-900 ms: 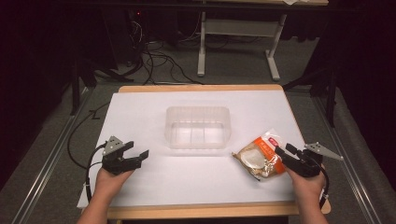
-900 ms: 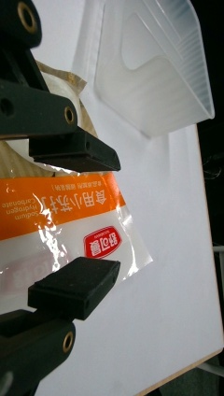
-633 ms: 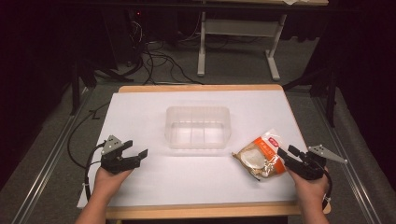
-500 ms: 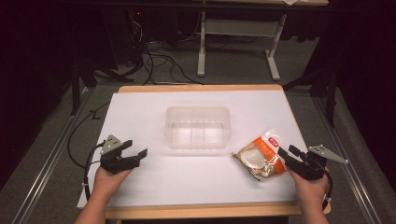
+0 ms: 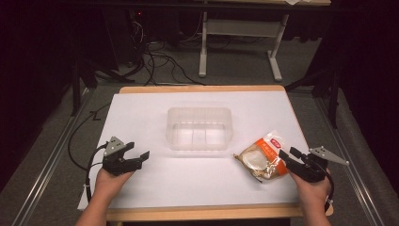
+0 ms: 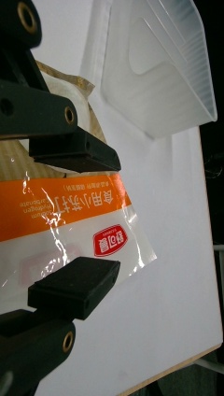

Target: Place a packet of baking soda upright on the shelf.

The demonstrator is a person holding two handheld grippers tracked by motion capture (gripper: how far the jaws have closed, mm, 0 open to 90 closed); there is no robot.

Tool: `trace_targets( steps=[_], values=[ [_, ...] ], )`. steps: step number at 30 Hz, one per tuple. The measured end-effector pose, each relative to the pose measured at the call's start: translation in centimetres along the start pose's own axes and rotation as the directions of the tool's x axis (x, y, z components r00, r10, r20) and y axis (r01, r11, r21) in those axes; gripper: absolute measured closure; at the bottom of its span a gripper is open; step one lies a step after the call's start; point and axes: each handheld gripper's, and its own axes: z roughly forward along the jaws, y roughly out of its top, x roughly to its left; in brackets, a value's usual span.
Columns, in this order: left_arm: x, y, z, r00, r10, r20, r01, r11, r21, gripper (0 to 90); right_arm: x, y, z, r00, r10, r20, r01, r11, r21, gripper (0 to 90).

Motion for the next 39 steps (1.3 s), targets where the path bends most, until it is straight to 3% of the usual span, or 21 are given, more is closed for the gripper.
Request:
trace_targets(
  steps=[6, 11, 17, 21, 22, 23, 25, 31, 33, 39],
  values=[
    [0.0, 0.0, 0.1, 1.0000, 0.008, -0.005, -0.008, 0.9999, 0.007, 25.5, -0.1, 0.1, -0.1, 0.9999, 0.003, 0.012, -0.003, 1.000, 0.003, 44.9],
    [-0.2, -0.1, 0.2, 0.9999, 0.014, -0.006, -0.014, 0.9997, 0.018, 25.5, -1.1, 0.5, -1.0, 0.9986, 0.028, 0.045, -0.027, 1.000, -0.016, 39.8],
    [-0.2, -0.1, 0.4, 0.9997, 0.022, -0.005, -0.022, 0.9993, 0.029, 25.4, -3.1, -0.1, -1.0, 0.9883, 0.124, 0.089, -0.127, 0.992, 0.021, 35.4],
    [-0.2, -0.1, 0.2, 0.9997, 0.024, -0.008, -0.024, 0.9994, 0.024, 25.4, -4.1, -0.4, -0.4, 0.9802, 0.157, 0.121, -0.165, 0.984, 0.066, 33.4],
    [-0.2, -0.1, 0.2, 0.9997, 0.024, -0.008, -0.024, 0.9994, 0.024, 25.4, -4.1, -0.4, -0.4, 0.9802, 0.157, 0.121, -0.165, 0.984, 0.066, 33.4],
    [-0.2, -0.1, 0.2, 0.9997, 0.025, -0.009, -0.024, 0.9994, 0.025, 25.4, -4.7, -0.8, 0.1, 0.9767, 0.185, 0.108, -0.197, 0.974, 0.110, 38.8],
    [-0.2, -0.1, 0.2, 0.9996, 0.025, -0.011, -0.025, 0.9994, 0.024, 25.4, -5.1, -1.1, 0.4, 0.9752, 0.194, 0.107, -0.207, 0.969, 0.135, 39.8],
    [-0.2, -0.1, 0.2, 0.9996, 0.025, -0.010, -0.024, 0.9994, 0.025, 25.4, -5.6, -1.4, 0.3, 0.9682, 0.234, 0.089, -0.245, 0.960, 0.139, 44.1],
    [-0.2, -0.1, 0.2, 0.9997, 0.023, -0.011, -0.023, 0.9994, 0.026, 25.4, -5.8, -1.5, 0.3, 0.9695, 0.227, 0.092, -0.238, 0.961, 0.140, 44.2],
    [-0.2, -0.1, 0.1, 0.9996, 0.025, -0.013, -0.025, 0.9994, 0.024, 25.4, -6.3, -2.0, 0.6, 0.9613, 0.267, 0.070, -0.275, 0.947, 0.166, 50.9]
  ],
)
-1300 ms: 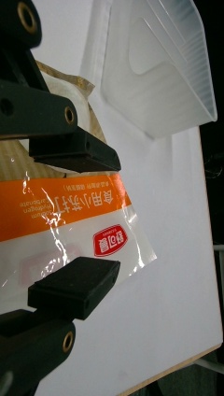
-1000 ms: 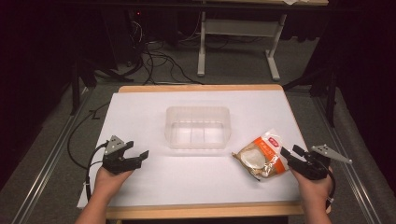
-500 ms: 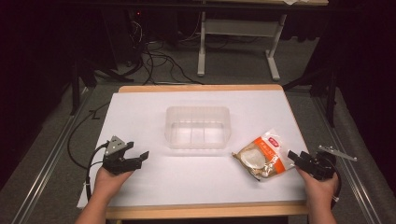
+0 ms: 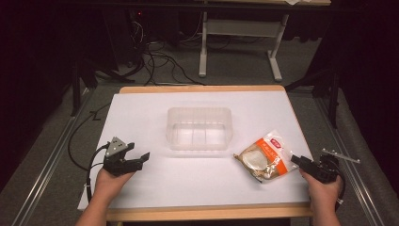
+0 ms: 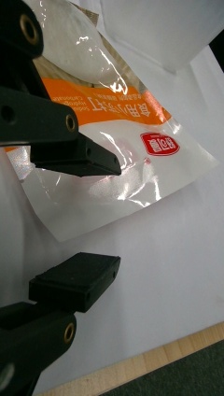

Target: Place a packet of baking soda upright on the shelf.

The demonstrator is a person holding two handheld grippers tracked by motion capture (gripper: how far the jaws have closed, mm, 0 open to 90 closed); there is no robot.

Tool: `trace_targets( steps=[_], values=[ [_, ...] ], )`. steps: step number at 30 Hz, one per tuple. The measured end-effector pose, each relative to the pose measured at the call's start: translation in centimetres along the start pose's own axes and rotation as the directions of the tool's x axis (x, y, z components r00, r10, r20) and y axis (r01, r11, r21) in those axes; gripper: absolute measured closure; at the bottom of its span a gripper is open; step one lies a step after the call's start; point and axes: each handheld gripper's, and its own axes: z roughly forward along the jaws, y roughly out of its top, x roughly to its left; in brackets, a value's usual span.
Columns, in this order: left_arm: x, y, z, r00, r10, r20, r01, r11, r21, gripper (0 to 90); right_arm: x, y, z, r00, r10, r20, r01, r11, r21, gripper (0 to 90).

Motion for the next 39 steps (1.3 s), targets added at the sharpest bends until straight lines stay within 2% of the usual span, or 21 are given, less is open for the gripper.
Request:
trace_targets(
  steps=[5, 6, 13, 14, 15, 19, 24, 28, 32, 33, 34, 35, 36, 37, 38, 39],
  values=[
    [0.0, 0.0, 0.0, 1.0000, -0.001, 0.000, 0.001, 1.0000, -0.002, 25.4, -0.1, -0.1, 0.0, 0.9995, 0.024, -0.021, -0.024, 1.000, 0.003, 54.8],
    [0.1, 0.0, 0.0, 1.0000, -0.002, 0.001, 0.002, 1.0000, -0.001, 25.4, -0.2, -0.2, 0.1, 0.9994, 0.031, -0.014, -0.031, 1.000, 0.007, 57.8],
    [0.0, 0.0, 0.0, 1.0000, 0.000, -0.001, 0.000, 1.0000, -0.002, 25.4, -0.5, -0.3, 0.1, 0.9976, 0.047, -0.050, -0.046, 0.999, 0.019, 68.3],
    [0.0, 0.0, 0.0, 1.0000, -0.001, 0.001, 0.001, 1.0000, 0.001, 25.4, -0.3, -0.3, 0.0, 0.9983, 0.029, -0.050, -0.029, 1.000, 0.011, 75.9],
    [0.0, 0.0, 0.0, 1.0000, 0.001, 0.001, -0.001, 1.0000, 0.004, 25.4, -0.1, -0.3, -0.1, 0.9982, 0.033, -0.051, -0.033, 0.999, 0.007, 78.5],
    [0.0, 0.0, 0.0, 1.0000, 0.001, -0.001, -0.001, 1.0000, 0.000, 25.4, 0.4, 0.0, -0.8, 0.9983, -0.016, -0.056, 0.014, 0.999, -0.042, 90.0],
    [0.0, 0.0, 0.1, 1.0000, 0.004, 0.000, -0.004, 1.0000, 0.004, 25.4, 1.6, 0.5, -2.1, 0.9952, -0.069, -0.069, 0.061, 0.992, -0.110, 90.0],
    [0.0, 0.0, 0.1, 1.0000, 0.005, -0.002, -0.005, 1.0000, 0.005, 25.4, 3.0, 0.9, -3.3, 0.9890, -0.114, -0.093, 0.097, 0.980, -0.175, 90.0],
    [0.0, 0.0, 0.1, 1.0000, 0.006, -0.005, -0.006, 1.0000, 0.005, 25.4, 4.6, 1.6, -4.4, 0.9787, -0.173, -0.110, 0.144, 0.962, -0.231, 90.0],
    [0.0, 0.0, 0.1, 1.0000, 0.006, -0.005, -0.006, 1.0000, 0.005, 25.4, 4.6, 1.6, -4.4, 0.9787, -0.173, -0.110, 0.144, 0.962, -0.231, 90.0],
    [0.0, 0.0, 0.1, 1.0000, 0.008, -0.005, -0.008, 0.9999, 0.009, 25.5, 5.8, 2.0, -4.9, 0.9718, -0.215, -0.097, 0.184, 0.949, -0.257, 90.0],
    [0.0, 0.0, 0.1, 1.0000, 0.008, -0.005, -0.008, 0.9999, 0.009, 25.5, 5.8, 2.0, -4.9, 0.9718, -0.215, -0.097, 0.184, 0.949, -0.257, 90.0],
    [0.0, 0.0, 0.2, 0.9999, 0.012, -0.002, -0.012, 0.9998, 0.013, 25.5, 7.2, 2.3, -5.3, 0.9630, -0.257, -0.081, 0.224, 0.930, -0.290, 90.0],
    [0.0, 0.0, 0.2, 0.9999, 0.012, -0.002, -0.012, 0.9998, 0.013, 25.5, 7.2, 2.3, -5.3, 0.9630, -0.257, -0.081, 0.224, 0.930, -0.290, 90.0],
    [-0.1, 0.0, 0.3, 0.9999, 0.015, -0.004, -0.015, 0.9998, 0.015, 25.5, 8.4, 2.7, -5.6, 0.9555, -0.284, -0.081, 0.244, 0.914, -0.324, 90.0],
    [-0.1, 0.0, 0.3, 0.9999, 0.014, -0.003, -0.014, 0.9998, 0.016, 25.5, 9.0, 2.9, -5.8, 0.9539, -0.291, -0.074, 0.251, 0.908, -0.337, 90.0]
  ],
)
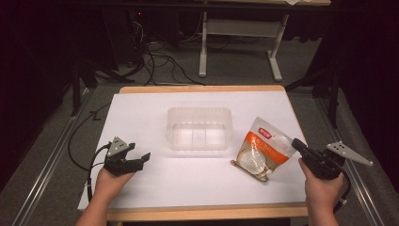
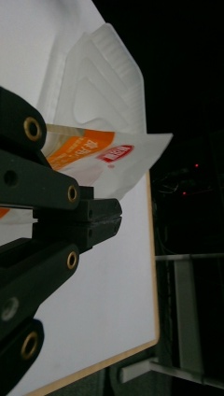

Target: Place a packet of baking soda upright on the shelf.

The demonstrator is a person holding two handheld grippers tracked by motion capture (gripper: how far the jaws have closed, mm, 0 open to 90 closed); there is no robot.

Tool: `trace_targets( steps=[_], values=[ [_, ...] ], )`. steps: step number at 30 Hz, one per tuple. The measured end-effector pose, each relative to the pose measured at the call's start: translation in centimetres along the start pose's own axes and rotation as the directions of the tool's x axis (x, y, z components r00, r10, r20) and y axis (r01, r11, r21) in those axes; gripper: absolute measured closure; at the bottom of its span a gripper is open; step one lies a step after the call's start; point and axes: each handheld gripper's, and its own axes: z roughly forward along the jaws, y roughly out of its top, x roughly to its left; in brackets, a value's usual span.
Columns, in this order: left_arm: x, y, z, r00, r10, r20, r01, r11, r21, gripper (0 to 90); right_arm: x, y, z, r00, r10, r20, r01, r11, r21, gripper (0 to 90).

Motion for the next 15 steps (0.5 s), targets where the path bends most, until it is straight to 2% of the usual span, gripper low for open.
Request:
trace_targets(
  steps=[5, 9, 11, 15],
  values=[
    [0.1, -0.1, -0.2, 1.0000, -0.005, -0.002, 0.005, 1.0000, -0.006, 25.5, 1.4, 1.6, 0.6, 0.9988, -0.048, -0.004, 0.048, 0.998, -0.027, 90.0],
    [0.2, -0.1, -0.1, 1.0000, -0.008, -0.003, 0.008, 0.9999, -0.007, 25.5, 1.7, 2.9, 1.0, 0.9983, -0.057, -0.016, 0.056, 0.997, -0.045, 90.0],
    [0.1, 0.0, -0.1, 1.0000, -0.007, -0.003, 0.007, 0.9999, -0.008, 25.5, 2.2, 3.9, 1.2, 0.9955, -0.095, 0.003, 0.095, 0.995, -0.042, 90.0],
    [0.1, 0.0, -0.2, 1.0000, -0.005, 0.000, 0.005, 0.9999, -0.012, 25.5, 2.9, 5.9, 1.6, 0.9920, -0.125, 0.019, 0.126, 0.990, -0.060, 90.0]
  ],
)
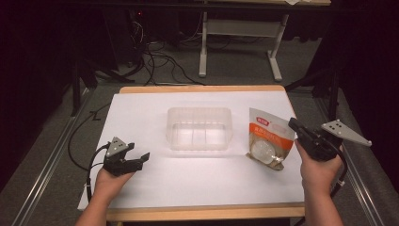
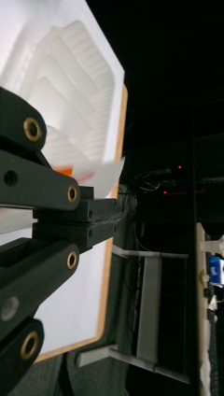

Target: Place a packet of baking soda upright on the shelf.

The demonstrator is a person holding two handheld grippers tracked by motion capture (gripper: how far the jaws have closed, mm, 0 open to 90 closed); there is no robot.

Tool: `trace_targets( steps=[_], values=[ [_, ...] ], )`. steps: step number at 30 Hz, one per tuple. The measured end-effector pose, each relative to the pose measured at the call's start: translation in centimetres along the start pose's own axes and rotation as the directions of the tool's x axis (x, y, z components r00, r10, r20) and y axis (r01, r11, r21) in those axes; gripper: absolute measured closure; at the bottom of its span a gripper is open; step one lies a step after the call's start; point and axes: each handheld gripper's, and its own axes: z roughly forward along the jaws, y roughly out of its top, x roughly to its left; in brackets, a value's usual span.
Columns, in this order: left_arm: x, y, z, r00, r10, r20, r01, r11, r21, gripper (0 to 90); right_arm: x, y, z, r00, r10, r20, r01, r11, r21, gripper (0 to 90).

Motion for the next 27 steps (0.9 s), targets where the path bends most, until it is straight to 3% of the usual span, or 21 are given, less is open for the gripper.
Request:
trace_targets(
  steps=[5, 13, 16, 22, 24, 27],
  values=[
    [0.0, 0.0, 0.0, 1.0000, 0.000, 0.000, 0.000, 1.0000, 0.000, 25.5, 1.0, 0.7, 0.5, 0.9996, -0.029, 0.007, 0.029, 1.000, -0.004, 90.0],
    [-0.1, -0.1, 0.1, 1.0000, 0.006, 0.004, -0.006, 0.9999, 0.008, 25.5, 1.6, -2.7, -0.6, 0.9997, -0.021, -0.012, 0.021, 1.000, 0.017, 90.0],
    [-0.3, -0.1, 0.4, 0.9999, 0.015, 0.007, -0.015, 0.9997, 0.021, 25.6, 1.8, -5.0, -1.7, 0.9992, -0.037, -0.012, 0.038, 0.999, 0.030, 90.0],
    [-0.7, 0.0, 0.4, 0.9995, 0.031, 0.002, -0.031, 0.9992, 0.027, 25.7, 2.0, -5.8, -2.8, 0.9989, -0.043, -0.019, 0.044, 0.999, 0.010, 89.6],
    [-0.7, -0.1, 0.5, 0.9995, 0.030, 0.006, -0.030, 0.9992, 0.028, 25.7, 2.3, -5.8, -2.7, 0.9978, -0.066, -0.006, 0.066, 0.998, 0.021, 87.5],
    [-0.6, -0.1, 0.5, 0.9997, 0.025, 0.007, -0.025, 0.9992, 0.032, 25.7, 2.8, -6.2, -1.7, 0.9962, -0.085, 0.017, 0.084, 0.994, 0.065, 77.3]
  ],
)
